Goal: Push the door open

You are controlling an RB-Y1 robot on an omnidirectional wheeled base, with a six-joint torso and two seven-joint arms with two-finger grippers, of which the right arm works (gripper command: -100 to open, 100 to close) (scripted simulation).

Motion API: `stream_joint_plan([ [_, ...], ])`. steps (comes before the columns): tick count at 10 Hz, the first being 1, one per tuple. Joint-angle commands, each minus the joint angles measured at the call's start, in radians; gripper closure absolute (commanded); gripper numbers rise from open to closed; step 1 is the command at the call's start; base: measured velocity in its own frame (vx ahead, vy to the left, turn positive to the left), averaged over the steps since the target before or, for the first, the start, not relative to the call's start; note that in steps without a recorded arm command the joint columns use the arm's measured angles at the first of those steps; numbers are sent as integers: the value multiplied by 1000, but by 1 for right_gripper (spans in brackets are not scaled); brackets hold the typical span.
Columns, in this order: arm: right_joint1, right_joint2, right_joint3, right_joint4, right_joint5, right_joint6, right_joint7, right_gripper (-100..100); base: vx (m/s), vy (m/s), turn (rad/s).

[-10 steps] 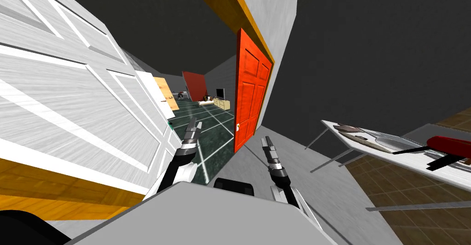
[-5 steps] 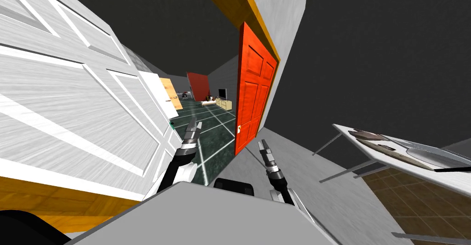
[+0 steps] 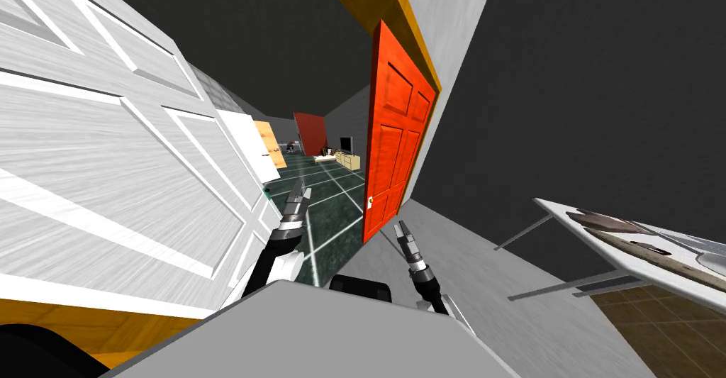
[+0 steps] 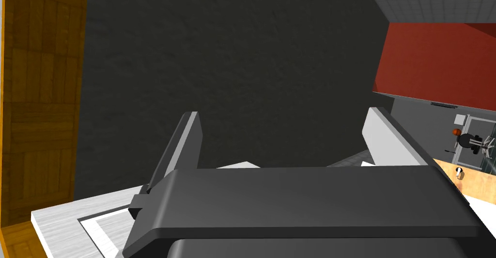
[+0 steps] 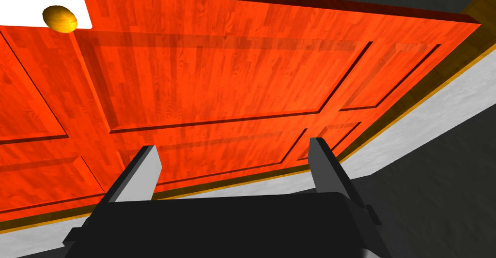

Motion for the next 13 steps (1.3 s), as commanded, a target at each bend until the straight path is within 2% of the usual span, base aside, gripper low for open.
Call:
stream_joint_plan([
  [1,-8,-12,12,46,9,-22,-19,-100,95,-33,79],
  [13,-61,-88,94,320,71,-133,-134,-100,94,-31,74],
])
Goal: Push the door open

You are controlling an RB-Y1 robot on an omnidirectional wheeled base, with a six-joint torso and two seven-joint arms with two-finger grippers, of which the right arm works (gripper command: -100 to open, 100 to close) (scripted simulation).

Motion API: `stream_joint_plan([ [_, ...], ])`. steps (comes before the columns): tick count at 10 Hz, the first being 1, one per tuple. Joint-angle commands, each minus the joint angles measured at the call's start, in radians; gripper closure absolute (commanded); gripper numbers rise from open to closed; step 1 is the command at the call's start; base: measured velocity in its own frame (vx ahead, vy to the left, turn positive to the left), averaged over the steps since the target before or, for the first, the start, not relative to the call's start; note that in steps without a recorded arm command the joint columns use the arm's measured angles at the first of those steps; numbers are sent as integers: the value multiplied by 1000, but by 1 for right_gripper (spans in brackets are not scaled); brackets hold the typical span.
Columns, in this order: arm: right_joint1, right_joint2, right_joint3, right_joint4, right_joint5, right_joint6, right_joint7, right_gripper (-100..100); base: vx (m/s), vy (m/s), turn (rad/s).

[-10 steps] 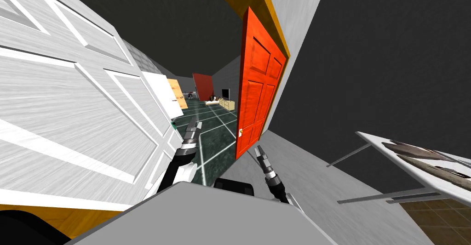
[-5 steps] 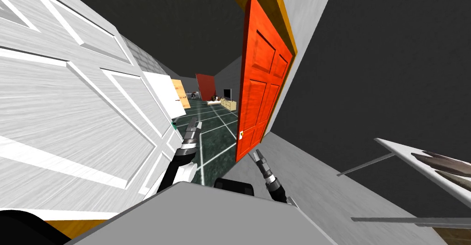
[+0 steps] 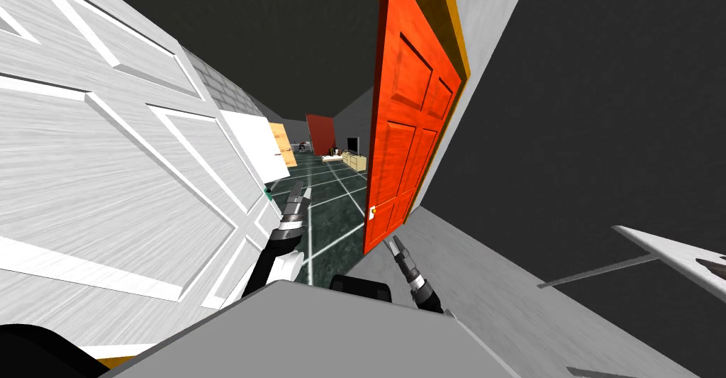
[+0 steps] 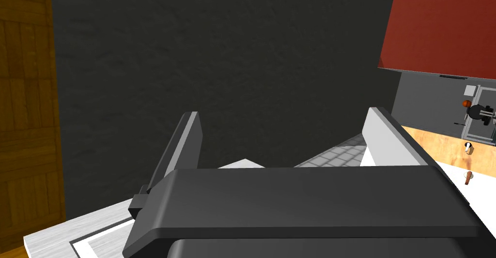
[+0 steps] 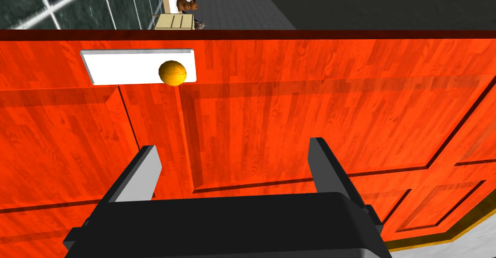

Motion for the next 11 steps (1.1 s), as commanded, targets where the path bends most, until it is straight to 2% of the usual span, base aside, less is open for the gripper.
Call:
stream_joint_plan([
  [1,-8,-8,9,38,7,-18,-13,-100,93,-31,65],
  [4,-24,-31,34,121,25,-52,-48,-100,107,-47,91],
  [9,-40,-53,58,202,44,-85,-81,-100,121,-47,53],
  [10,-41,-52,52,196,39,-84,-77,-100,67,-21,16],
  [11,-57,-37,52,210,36,-73,-70,-100,112,53,81],
])
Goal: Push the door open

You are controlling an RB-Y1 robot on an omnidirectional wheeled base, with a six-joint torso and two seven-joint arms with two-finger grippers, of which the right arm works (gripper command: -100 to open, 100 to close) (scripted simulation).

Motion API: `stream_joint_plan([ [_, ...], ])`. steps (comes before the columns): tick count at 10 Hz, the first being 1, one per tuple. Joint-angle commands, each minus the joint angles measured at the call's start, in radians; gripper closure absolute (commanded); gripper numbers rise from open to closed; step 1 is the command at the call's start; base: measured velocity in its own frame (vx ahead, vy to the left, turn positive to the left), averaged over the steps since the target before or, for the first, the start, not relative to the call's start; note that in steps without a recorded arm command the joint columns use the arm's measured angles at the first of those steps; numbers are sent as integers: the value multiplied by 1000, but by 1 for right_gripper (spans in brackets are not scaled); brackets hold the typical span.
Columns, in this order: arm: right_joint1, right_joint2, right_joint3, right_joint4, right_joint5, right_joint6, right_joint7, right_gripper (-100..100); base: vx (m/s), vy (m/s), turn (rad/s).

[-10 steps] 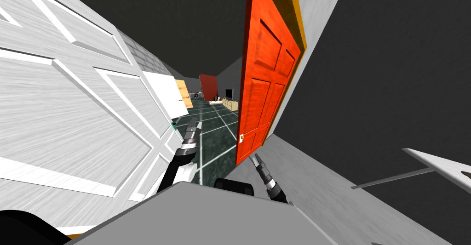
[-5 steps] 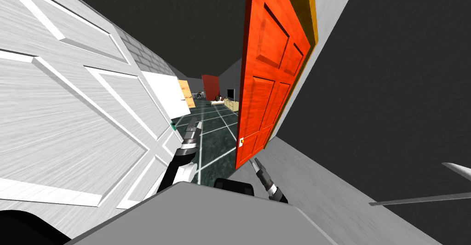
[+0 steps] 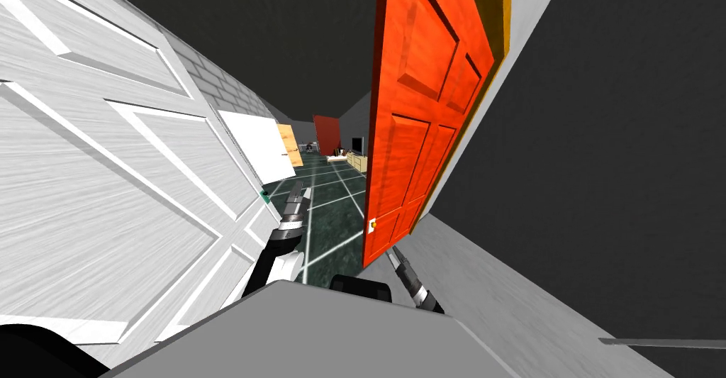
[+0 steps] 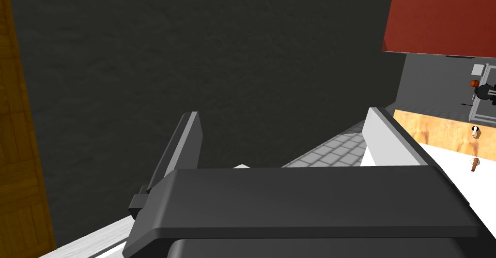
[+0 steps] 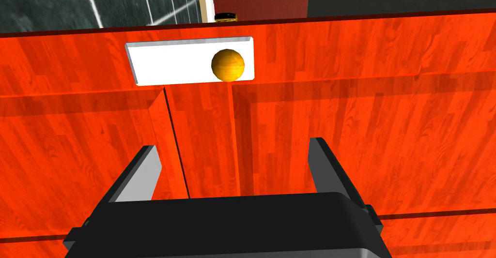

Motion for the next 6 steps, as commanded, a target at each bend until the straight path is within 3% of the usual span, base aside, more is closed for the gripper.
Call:
stream_joint_plan([
  [1,-13,12,-1,9,-3,12,7,-100,208,100,63],
  [6,-68,70,-4,52,-17,62,38,-100,193,133,75],
])
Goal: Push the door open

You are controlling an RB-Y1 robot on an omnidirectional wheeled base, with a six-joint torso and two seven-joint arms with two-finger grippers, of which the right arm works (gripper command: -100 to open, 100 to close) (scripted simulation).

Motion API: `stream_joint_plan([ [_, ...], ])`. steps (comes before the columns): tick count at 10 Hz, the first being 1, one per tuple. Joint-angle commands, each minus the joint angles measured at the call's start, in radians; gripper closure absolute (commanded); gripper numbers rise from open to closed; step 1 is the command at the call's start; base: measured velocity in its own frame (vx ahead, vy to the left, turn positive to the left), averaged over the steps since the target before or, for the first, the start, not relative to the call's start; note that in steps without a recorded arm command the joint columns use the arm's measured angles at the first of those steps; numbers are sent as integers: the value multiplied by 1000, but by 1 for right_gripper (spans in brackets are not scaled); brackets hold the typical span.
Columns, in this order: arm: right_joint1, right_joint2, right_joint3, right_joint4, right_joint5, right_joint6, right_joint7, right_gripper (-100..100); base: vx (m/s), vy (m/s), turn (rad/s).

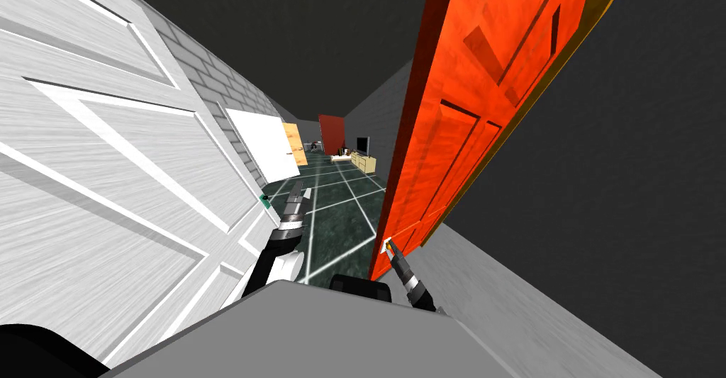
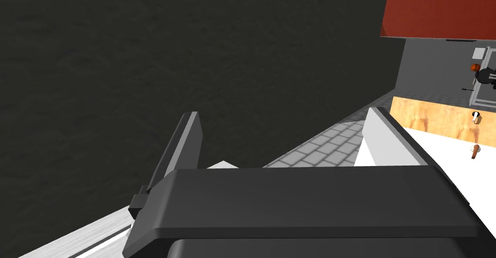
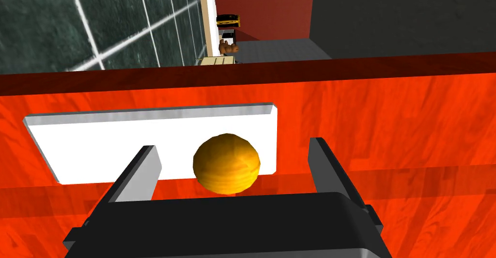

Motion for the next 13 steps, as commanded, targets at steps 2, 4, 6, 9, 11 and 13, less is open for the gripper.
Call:
stream_joint_plan([
  [2,0,0,0,0,0,0,0,100,33,21,-1],
  [4,0,0,0,0,0,0,0,100,-28,-19,0],
  [6,0,0,0,0,0,0,0,100,-13,-8,0],
  [9,8,-10,-20,-9,-15,17,-8,-100,-109,-20,-84],
  [11,11,-13,-24,-12,-18,16,-9,-100,-205,19,-76],
  [13,-10,4,-28,0,-25,39,-1,-100,137,74,78],
])
